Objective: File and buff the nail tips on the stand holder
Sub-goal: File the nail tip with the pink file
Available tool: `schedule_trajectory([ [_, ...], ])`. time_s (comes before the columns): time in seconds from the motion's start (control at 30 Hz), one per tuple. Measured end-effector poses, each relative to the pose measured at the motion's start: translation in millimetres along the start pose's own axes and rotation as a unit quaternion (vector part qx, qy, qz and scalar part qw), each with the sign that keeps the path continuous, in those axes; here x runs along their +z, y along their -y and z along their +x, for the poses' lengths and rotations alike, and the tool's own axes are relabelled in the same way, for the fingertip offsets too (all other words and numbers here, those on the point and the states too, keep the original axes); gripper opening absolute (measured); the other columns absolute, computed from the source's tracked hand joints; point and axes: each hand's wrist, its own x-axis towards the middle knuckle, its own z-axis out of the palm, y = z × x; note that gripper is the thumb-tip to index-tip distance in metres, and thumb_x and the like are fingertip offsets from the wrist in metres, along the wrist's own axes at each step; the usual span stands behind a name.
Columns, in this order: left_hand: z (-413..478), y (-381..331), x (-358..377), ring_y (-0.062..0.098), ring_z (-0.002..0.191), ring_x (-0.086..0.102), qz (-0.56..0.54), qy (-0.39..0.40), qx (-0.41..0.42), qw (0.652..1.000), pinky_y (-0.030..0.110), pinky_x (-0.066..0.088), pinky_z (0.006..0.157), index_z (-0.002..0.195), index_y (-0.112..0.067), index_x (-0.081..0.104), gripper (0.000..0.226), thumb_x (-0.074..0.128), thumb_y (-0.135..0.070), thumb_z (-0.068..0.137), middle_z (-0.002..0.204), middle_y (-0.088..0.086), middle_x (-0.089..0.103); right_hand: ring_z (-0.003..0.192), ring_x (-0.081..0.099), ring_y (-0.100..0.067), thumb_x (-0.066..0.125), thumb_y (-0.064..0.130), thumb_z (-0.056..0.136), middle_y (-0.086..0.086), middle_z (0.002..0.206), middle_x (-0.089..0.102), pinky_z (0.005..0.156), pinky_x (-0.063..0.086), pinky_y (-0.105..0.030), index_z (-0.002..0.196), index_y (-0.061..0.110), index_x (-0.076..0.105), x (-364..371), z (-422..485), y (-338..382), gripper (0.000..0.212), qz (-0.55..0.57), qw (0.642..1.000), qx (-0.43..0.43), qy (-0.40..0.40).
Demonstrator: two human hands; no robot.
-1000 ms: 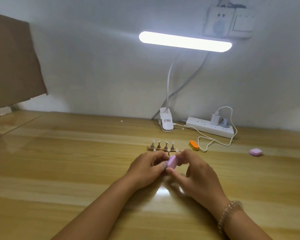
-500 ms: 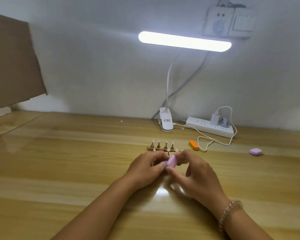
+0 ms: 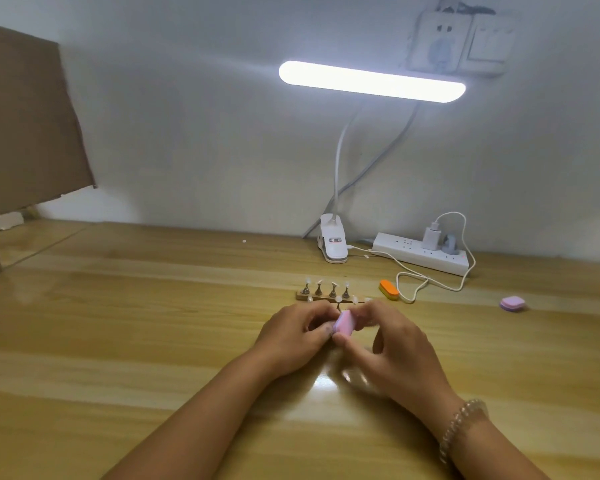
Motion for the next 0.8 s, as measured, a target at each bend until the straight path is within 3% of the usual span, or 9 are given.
schedule_trajectory([
  [0.07, 0.1, -0.1, 0.5, 0.010, 0.088, 0.062, 0.007, 0.000, -0.002, 1.000, 0.043, 0.052, 0.087, 0.100, -0.032, 0.069, 0.013, 0.059, -0.025, 0.096, 0.089, -0.017, 0.068, 0.075, 0.055, 0.012, 0.075, 0.041, 0.079, 0.026, 0.092, 0.058, 0.059, 0.040, -0.021, 0.090, 0.033, 0.059, -0.9, 1.5, -2.6, 0.021, 0.002, 1.000, 0.017, -0.018],
  [0.2, -1.1, -0.8, -0.4, 0.012, 0.094, 0.065, 0.007, 0.006, 0.002, 1.000, 0.043, 0.052, 0.087, 0.101, -0.031, 0.070, 0.017, 0.058, -0.020, 0.094, 0.094, -0.015, 0.071, 0.062, 0.048, 0.007, 0.070, 0.048, 0.078, 0.020, 0.092, 0.057, 0.052, 0.043, -0.023, 0.096, 0.032, 0.058, 0.3, -2.6, 1.9, 0.027, -0.026, 0.999, -0.036, 0.008],
  [0.33, -0.2, -1.0, 0.1, 0.007, 0.085, 0.061, 0.019, 0.000, 0.000, 1.000, 0.039, 0.052, 0.085, 0.094, -0.036, 0.068, 0.013, 0.061, -0.026, 0.095, 0.087, -0.019, 0.067, 0.080, 0.053, 0.016, 0.073, 0.041, 0.080, 0.028, 0.093, 0.054, 0.061, 0.045, -0.024, 0.097, 0.033, 0.059, -0.9, 1.4, -2.5, 0.024, -0.003, 1.000, 0.015, -0.020],
  [0.43, -1.2, -1.6, -0.5, 0.008, 0.088, 0.062, 0.020, 0.003, 0.006, 1.000, 0.039, 0.052, 0.084, 0.096, -0.033, 0.069, 0.016, 0.059, -0.022, 0.093, 0.090, -0.017, 0.069, 0.068, 0.054, 0.004, 0.068, 0.044, 0.081, 0.022, 0.096, 0.055, 0.055, 0.045, -0.023, 0.102, 0.035, 0.057, 0.1, -2.8, 1.2, 0.026, -0.021, 0.999, -0.038, 0.021],
  [0.57, 0.1, -1.0, 0.8, 0.006, 0.082, 0.059, 0.024, -0.001, 0.002, 1.000, 0.039, 0.052, 0.083, 0.094, -0.038, 0.068, 0.014, 0.061, -0.026, 0.094, 0.085, -0.019, 0.067, 0.081, 0.055, 0.012, 0.074, 0.038, 0.080, 0.026, 0.094, 0.056, 0.062, 0.046, -0.024, 0.099, 0.030, 0.060, -0.8, 0.9, -2.5, 0.025, 0.009, 1.000, 0.001, -0.009],
  [0.7, 0.3, -0.3, 0.2, 0.010, 0.089, 0.064, 0.022, 0.004, 0.004, 1.000, 0.042, 0.053, 0.084, 0.098, -0.034, 0.071, 0.017, 0.060, -0.023, 0.092, 0.092, -0.016, 0.071, 0.066, 0.052, 0.004, 0.071, 0.042, 0.080, 0.021, 0.095, 0.055, 0.056, 0.044, -0.024, 0.104, 0.033, 0.057, -0.2, -2.1, 0.3, 0.029, -0.023, 0.998, -0.040, 0.036],
  [0.8, 0.3, 0.1, 0.8, 0.009, 0.086, 0.062, 0.019, 0.000, 0.004, 1.000, 0.042, 0.052, 0.084, 0.094, -0.037, 0.070, 0.015, 0.061, -0.025, 0.093, 0.090, -0.017, 0.070, 0.077, 0.055, 0.007, 0.073, 0.037, 0.080, 0.024, 0.094, 0.056, 0.060, 0.045, -0.023, 0.097, 0.032, 0.057, -1.2, -0.5, -2.1, 0.024, -0.004, 1.000, -0.011, 0.002],
])
